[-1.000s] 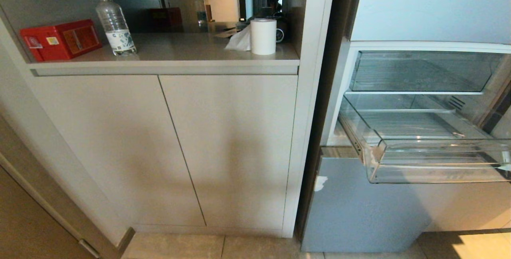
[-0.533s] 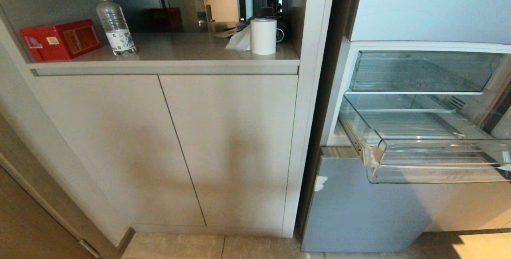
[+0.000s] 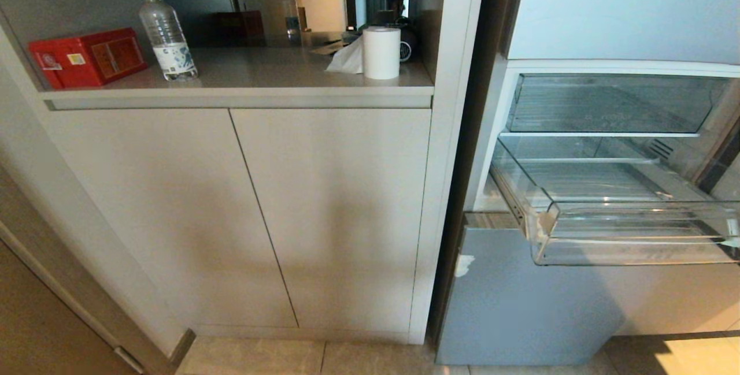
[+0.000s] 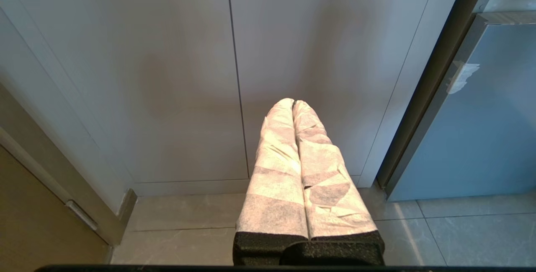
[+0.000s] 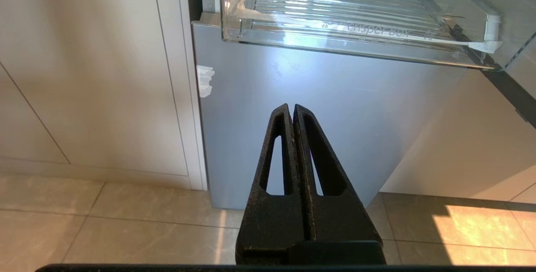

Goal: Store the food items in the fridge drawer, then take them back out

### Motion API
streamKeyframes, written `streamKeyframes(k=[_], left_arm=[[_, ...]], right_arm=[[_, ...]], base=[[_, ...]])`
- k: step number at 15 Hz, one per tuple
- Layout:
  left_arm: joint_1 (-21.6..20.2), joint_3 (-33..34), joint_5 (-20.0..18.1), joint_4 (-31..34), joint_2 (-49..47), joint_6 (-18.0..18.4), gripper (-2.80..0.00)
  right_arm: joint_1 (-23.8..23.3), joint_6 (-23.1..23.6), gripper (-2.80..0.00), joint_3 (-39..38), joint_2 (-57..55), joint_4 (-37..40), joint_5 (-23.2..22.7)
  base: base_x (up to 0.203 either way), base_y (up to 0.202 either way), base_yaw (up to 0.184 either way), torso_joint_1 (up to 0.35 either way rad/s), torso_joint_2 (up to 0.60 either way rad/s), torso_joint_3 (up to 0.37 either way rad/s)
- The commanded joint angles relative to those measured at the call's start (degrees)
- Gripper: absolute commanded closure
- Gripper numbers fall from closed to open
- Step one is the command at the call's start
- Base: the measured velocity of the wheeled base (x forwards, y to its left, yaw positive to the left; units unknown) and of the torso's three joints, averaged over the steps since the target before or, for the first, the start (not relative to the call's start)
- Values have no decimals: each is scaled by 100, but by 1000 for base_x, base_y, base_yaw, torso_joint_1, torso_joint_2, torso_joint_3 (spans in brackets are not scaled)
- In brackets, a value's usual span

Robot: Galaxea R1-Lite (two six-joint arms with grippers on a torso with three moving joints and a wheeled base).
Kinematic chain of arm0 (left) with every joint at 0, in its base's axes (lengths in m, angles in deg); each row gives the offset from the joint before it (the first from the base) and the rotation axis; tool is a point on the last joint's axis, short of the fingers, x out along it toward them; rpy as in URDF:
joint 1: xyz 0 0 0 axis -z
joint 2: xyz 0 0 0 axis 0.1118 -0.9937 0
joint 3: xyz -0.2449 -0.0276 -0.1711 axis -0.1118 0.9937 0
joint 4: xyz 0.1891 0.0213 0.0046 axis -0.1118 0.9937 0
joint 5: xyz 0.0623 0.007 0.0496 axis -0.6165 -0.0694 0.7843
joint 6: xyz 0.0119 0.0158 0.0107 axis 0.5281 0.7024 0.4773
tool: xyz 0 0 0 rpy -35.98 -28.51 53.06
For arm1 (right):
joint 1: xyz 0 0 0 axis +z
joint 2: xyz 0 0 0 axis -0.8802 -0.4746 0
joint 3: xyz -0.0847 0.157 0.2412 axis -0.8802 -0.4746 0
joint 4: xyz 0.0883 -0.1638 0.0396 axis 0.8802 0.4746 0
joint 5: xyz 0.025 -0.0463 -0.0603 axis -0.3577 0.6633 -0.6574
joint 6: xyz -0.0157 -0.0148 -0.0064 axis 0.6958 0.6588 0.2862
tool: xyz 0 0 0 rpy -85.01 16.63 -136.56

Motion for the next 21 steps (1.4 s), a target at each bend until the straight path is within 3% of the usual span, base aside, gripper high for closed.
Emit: streamKeyframes(k=[1, 5, 21], left_arm=[[-1, 9, 1, -4, -7, 1, 0], [-1, 9, 1, -4, 1, 1, 0], [-1, 9, 1, -4, -7, 1, 0]], right_arm=[[3, -9, 0, 0, 2, 15, -2], [-2, -22, 0, -9, 2, 15, -2], [-2, -258, 0, 0, -74, 6, 24]], base=[[0, 0, 0, 0, 0, 0], [-1, 1, -45, 0, 1, 0], [-1, 7, -164, 3, 2, 2]])
